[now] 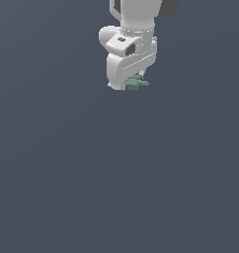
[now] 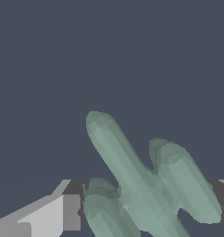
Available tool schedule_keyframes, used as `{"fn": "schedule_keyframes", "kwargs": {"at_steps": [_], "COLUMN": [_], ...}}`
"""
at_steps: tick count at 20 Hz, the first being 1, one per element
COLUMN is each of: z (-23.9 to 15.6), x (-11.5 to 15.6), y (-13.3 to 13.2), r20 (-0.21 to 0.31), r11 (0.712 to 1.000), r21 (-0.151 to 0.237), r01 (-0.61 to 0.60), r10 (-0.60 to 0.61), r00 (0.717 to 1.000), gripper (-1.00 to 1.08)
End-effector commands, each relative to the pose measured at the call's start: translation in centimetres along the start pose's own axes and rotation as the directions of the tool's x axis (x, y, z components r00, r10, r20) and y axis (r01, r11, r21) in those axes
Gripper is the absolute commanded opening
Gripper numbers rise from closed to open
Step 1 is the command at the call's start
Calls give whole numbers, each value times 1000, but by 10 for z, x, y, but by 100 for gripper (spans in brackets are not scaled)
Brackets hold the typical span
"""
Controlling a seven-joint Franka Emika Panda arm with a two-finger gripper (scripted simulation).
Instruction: Pick up the object and move it to a goal position.
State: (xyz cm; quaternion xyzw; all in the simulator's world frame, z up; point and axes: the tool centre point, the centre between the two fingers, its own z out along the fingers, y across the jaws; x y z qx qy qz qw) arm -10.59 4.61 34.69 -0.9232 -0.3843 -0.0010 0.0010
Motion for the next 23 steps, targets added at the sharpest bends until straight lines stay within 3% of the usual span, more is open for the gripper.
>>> {"fn": "schedule_keyframes", "kwargs": {"at_steps": [1,12,23], "z": [-26,-118,-148], "x": [-10,-45,-55], "y": [2,13,18], "r20": [0,2,3], "r11": [1000,1000,1000], "r21": [1,0,-1], "r01": [0,-2,-2], "r10": [0,2,2], "r00": [1000,1000,1000], "gripper": [-100,-100,-100]}}
